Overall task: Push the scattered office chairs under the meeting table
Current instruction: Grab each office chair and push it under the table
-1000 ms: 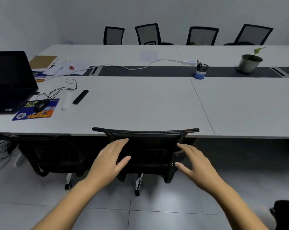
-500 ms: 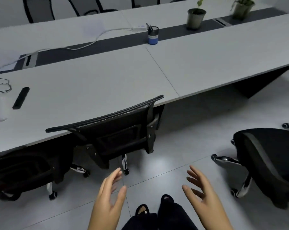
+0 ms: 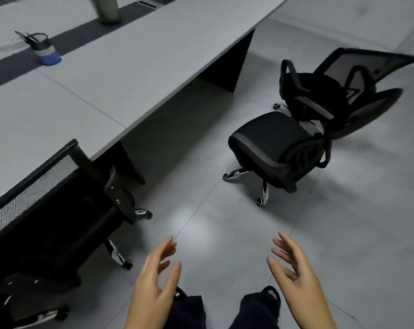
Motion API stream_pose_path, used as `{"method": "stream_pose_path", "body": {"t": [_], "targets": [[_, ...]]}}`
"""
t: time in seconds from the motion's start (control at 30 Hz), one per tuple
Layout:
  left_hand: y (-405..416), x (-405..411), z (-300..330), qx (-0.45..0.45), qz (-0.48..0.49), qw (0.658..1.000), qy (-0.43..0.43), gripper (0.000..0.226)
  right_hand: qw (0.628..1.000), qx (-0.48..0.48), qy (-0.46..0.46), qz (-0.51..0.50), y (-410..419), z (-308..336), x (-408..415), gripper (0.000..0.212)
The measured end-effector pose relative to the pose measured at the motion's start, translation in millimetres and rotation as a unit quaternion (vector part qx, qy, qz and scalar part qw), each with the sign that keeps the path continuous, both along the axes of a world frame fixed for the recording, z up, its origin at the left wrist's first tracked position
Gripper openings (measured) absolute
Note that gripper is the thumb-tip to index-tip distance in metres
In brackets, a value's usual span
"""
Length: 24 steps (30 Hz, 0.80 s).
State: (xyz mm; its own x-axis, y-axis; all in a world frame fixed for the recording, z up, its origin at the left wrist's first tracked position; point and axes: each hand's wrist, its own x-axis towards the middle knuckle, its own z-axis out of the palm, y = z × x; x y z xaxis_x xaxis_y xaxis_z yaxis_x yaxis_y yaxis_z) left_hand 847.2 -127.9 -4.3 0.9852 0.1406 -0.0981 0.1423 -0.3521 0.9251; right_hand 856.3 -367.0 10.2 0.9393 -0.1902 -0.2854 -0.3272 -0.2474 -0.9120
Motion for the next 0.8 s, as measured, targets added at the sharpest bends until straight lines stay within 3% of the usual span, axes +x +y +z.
{"method": "stream_pose_path", "body": {"t": [0.47,0.8], "targets": [[-296,50,2,-0.047,-0.159,0.986,-0.023,0.034,0.985,0.007,-0.053,-0.165,-285,1,-26,0.047],[-425,110,6,-0.018,-0.236,0.971,-0.026,0.034,0.970,0.022,-0.055,-0.237,-390,-17,-3,0.048]]}}
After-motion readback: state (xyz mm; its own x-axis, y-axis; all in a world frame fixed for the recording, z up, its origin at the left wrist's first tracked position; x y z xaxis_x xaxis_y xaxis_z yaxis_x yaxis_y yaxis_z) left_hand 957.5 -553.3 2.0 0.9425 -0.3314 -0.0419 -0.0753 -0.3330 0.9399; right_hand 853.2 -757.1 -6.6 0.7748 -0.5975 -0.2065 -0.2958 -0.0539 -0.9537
